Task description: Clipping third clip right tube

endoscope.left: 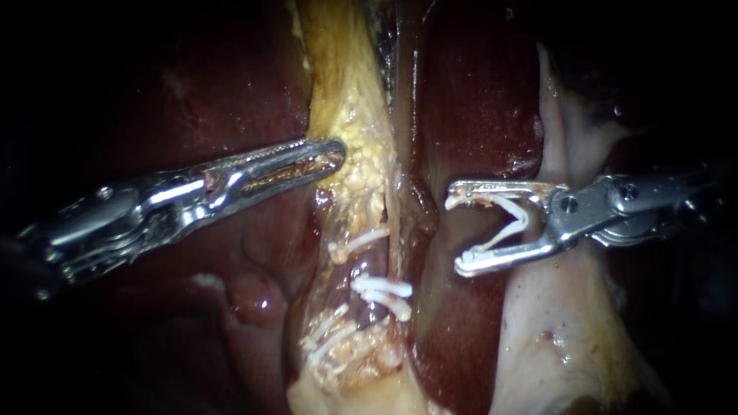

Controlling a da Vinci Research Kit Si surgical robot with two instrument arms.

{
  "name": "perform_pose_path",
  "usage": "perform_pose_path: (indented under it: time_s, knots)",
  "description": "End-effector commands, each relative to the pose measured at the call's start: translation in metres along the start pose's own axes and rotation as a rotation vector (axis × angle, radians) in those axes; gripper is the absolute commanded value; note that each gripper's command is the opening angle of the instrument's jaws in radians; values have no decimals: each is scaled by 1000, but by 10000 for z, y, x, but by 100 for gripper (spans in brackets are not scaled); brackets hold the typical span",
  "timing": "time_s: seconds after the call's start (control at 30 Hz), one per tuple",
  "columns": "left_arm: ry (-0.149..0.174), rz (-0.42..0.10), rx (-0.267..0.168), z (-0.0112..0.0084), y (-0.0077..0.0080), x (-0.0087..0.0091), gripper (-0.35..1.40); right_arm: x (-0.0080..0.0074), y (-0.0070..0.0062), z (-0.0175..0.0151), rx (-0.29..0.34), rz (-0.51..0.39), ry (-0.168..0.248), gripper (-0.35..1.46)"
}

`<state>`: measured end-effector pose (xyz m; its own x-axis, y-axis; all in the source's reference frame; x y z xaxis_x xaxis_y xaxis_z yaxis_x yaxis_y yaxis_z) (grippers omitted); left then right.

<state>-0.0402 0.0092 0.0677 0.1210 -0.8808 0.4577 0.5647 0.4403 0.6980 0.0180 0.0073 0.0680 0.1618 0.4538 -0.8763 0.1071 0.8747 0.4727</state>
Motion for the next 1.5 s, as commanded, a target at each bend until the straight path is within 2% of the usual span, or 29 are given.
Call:
perform_pose_path:
  time_s: [0.03,0.2,0.27,0.4,0.57,0.77,0.9,1.23,1.43,1.5]
  knots:
    - [0,0,1,-2,0,-1,-35,0,0,0,0,0,0,60]
    - [4,-3,4,-21,1,-9,-35,-10,-2,7,11,0,1,60]
    - [6,-5,-6,-39,3,-15,-35,-19,-2,14,16,41,1,60]
    - [-9,-10,-13,-69,0,-21,-35,-37,-2,30,30,113,1,60]
    - [-30,-21,-12,-103,-24,-30,-35,-60,0,52,40,183,-6,60]
    - [-61,-29,-8,-133,-46,-47,-35,-75,10,72,38,235,-28,60]
    - [-73,-28,-5,-142,-52,-54,-35,-86,17,86,34,272,-44,60]
    - [-74,-29,-6,-144,-54,-54,-35,-105,32,112,24,335,-84,60]
    - [-74,-29,-6,-145,-54,-54,-35,-106,38,129,47,366,-86,60]
    - [-73,-28,-5,-145,-52,-54,-35,-106,38,133,65,377,-67,59]
